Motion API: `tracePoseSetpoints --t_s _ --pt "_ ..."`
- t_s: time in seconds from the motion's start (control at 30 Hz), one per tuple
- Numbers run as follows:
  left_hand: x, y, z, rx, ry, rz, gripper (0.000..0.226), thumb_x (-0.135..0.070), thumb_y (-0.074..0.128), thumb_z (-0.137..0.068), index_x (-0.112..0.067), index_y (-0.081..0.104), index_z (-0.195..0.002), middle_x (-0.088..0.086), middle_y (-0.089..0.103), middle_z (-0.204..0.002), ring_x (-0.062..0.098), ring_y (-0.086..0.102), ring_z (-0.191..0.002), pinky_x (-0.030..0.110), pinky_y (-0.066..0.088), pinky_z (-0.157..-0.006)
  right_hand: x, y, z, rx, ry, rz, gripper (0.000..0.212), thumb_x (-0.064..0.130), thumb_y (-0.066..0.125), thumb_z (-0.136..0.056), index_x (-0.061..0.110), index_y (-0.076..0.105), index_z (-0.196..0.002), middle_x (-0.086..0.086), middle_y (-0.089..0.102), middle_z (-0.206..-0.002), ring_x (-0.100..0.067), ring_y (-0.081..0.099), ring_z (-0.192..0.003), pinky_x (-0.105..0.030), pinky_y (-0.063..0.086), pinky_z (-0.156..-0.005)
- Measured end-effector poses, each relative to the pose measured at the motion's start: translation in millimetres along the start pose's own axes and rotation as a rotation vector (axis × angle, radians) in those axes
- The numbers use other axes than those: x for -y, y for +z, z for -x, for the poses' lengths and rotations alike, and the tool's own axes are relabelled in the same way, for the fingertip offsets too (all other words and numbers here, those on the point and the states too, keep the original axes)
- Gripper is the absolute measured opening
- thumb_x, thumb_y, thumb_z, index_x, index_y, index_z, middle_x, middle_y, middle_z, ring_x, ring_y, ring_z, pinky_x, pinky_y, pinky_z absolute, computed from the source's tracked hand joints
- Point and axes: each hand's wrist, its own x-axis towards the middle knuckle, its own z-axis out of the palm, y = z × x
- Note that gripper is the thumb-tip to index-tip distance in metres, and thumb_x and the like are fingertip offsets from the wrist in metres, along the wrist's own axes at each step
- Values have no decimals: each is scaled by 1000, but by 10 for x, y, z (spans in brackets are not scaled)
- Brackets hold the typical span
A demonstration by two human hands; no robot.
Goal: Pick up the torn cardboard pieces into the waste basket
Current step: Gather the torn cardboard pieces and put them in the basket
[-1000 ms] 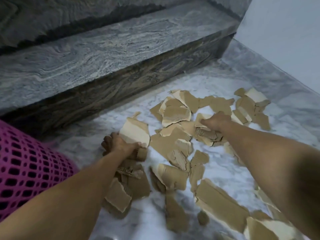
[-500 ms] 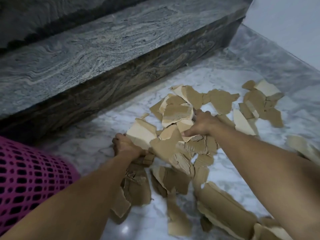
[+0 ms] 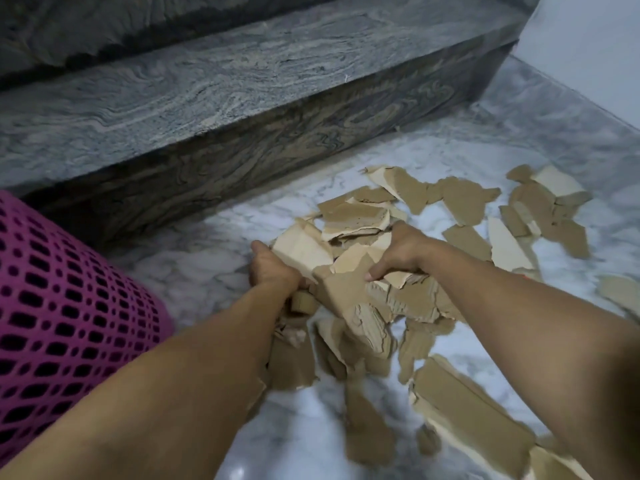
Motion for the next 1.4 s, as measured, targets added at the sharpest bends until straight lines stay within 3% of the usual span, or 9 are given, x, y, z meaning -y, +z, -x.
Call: tracePoseSetpoints --t_s 0.07,0.2,0.4,0.57,0.7,0.87,0.97,1.2,1.4 --pt "-23 -52 -40 38 -15 41 82 -17 91 -60 -5 43 -125 13 57 -120 31 55 -115 35 48 -89 -34 -41 32 1 6 -51 115 38 100 -35 10 46 -133 -5 57 -132 -30 57 -116 -36 51 -95" --pt "18 -178 15 125 29 199 72 -14 90 -62 -5 50 -120 6 56 -112 30 56 -108 35 52 -89 -96 -111 246 -40 1 -155 53 21 96 -55 10 59 -91 -4 67 -98 -20 62 -84 -30 50 -81" --pt "218 -564 323 277 -26 407 40 -4 77 -78 -1 49 -107 15 63 -92 28 65 -74 36 58 -51 -84 26 742 -184 13 -207 92 42 98 -36 8 55 -109 -5 62 -107 -26 59 -98 -34 52 -83" --pt "551 -783 458 293 -12 524 35 3 68 -82 5 61 -115 16 68 -105 32 68 -90 46 57 -80 -129 111 1022 -409 29 -291 89 41 96 -48 9 49 -117 -8 59 -115 -28 55 -107 -35 49 -88" --pt "820 -908 456 352 -46 560 25 4 58 -90 6 57 -115 15 64 -92 26 61 -75 37 53 -65 -127 176 1186 -562 88 -289 102 51 92 -41 12 50 -125 -10 62 -119 -34 57 -110 -42 51 -90" --pt "1135 -783 483 119 -68 -190 90 -43 78 -73 -4 37 -142 20 38 -146 35 42 -127 36 43 -94 -164 380 1343 -287 67 -312 83 37 94 -56 5 50 -118 -10 58 -120 -29 56 -104 -34 48 -84" --pt "1215 -686 683 70 -167 -214 135 -69 79 -49 -8 14 -151 18 8 -158 36 9 -145 44 22 -117 -259 569 1311 -194 69 -289 101 48 94 -50 11 46 -131 -9 56 -128 -30 57 -113 -36 52 -85" --pt "1139 -376 868 -18 -148 -137 105 -42 92 -51 -6 34 -131 17 29 -140 35 35 -129 40 35 -106 -407 994 1194 -118 112 -22 116 51 89 -58 19 26 -150 -13 39 -148 -34 41 -133 -40 41 -107" --pt "1092 -216 838 34 -75 128 90 -16 93 -55 -6 36 -123 14 54 -131 30 53 -120 33 48 -95 -250 1129 1100 -117 167 -414 100 39 95 -53 5 45 -133 -13 57 -129 -31 58 -114 -37 52 -96"
